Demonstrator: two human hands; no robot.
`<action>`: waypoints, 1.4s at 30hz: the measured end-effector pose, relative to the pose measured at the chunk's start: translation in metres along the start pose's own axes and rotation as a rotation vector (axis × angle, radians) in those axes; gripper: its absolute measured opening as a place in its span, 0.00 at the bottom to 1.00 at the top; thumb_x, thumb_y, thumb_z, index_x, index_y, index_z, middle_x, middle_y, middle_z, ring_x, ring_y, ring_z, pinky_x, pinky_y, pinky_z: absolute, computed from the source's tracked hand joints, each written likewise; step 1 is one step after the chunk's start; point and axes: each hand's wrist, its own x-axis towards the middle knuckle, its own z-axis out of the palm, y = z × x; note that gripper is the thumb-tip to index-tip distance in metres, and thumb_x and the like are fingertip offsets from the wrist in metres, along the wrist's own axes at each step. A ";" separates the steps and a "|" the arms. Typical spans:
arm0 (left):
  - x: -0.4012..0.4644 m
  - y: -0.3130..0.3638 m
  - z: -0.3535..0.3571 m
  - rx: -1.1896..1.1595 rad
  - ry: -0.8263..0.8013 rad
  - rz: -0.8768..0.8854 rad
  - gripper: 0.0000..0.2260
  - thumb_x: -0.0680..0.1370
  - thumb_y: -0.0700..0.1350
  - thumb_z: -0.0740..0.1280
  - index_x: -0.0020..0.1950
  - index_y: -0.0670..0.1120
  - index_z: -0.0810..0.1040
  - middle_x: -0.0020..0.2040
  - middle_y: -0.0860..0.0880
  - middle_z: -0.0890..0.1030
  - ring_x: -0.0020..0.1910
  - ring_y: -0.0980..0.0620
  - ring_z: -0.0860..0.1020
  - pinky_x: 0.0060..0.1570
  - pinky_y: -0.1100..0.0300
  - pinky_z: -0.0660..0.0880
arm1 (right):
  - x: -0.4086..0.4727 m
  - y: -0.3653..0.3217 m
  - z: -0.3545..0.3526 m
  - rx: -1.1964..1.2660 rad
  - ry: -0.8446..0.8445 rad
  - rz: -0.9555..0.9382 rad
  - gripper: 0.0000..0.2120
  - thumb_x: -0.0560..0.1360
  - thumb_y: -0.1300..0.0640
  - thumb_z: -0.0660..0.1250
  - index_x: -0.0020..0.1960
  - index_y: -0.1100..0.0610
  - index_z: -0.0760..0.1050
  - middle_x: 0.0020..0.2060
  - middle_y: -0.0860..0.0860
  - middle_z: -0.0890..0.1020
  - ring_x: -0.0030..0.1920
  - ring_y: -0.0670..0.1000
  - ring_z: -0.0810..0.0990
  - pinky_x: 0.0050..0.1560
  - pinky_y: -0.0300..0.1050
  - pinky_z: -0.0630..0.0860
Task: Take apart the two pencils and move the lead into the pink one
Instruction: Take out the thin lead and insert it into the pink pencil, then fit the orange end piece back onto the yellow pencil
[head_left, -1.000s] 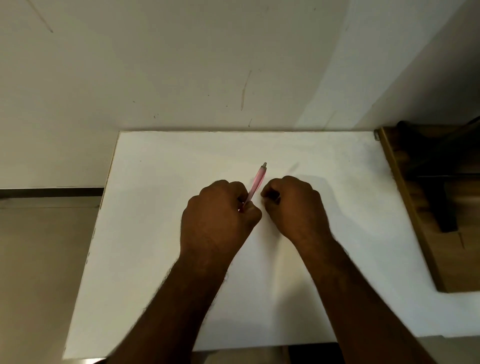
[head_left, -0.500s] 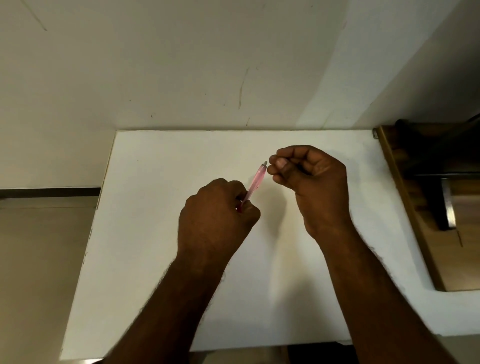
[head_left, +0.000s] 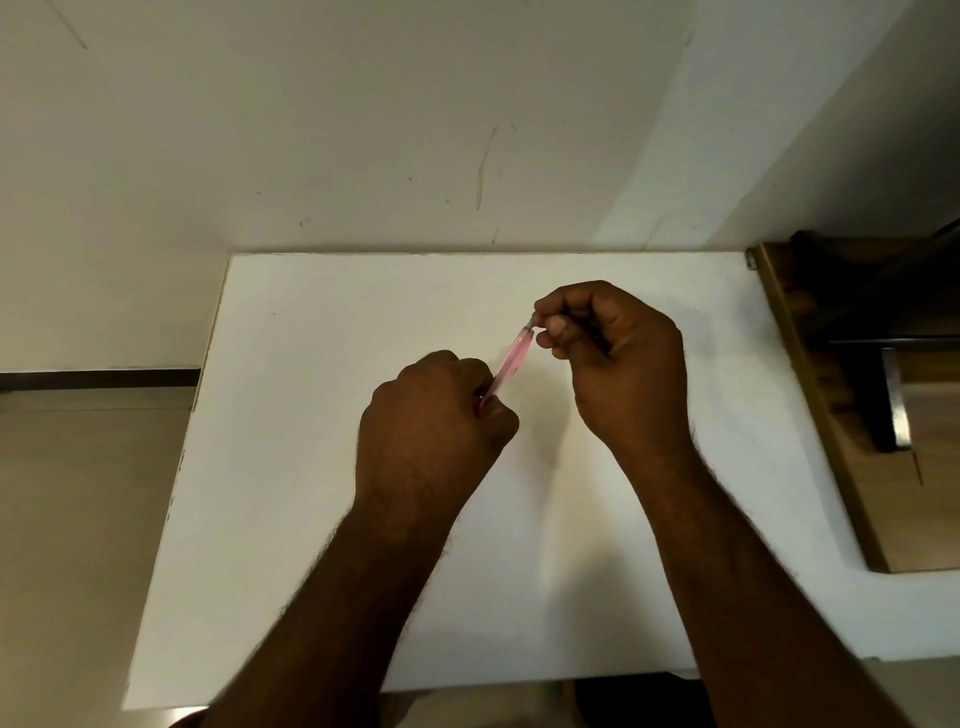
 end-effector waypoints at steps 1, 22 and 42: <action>0.000 0.000 0.000 0.010 0.001 0.006 0.08 0.67 0.52 0.63 0.34 0.48 0.75 0.31 0.50 0.73 0.28 0.49 0.73 0.27 0.60 0.65 | 0.000 0.000 0.000 -0.038 0.003 -0.027 0.10 0.77 0.69 0.65 0.50 0.58 0.82 0.43 0.50 0.86 0.42 0.46 0.85 0.47 0.37 0.80; -0.002 0.004 -0.002 -0.054 -0.039 0.029 0.09 0.68 0.52 0.63 0.35 0.48 0.78 0.31 0.50 0.75 0.29 0.50 0.73 0.28 0.61 0.66 | -0.003 -0.005 -0.006 -0.285 -0.086 -0.192 0.11 0.79 0.66 0.64 0.54 0.57 0.83 0.46 0.48 0.86 0.44 0.46 0.84 0.52 0.49 0.82; 0.014 -0.028 -0.010 -0.236 0.010 -0.169 0.05 0.78 0.49 0.68 0.49 0.54 0.83 0.40 0.59 0.81 0.35 0.61 0.76 0.34 0.73 0.63 | -0.010 0.010 0.008 -0.498 -0.096 0.191 0.12 0.71 0.47 0.77 0.52 0.50 0.82 0.41 0.45 0.87 0.40 0.46 0.85 0.49 0.48 0.82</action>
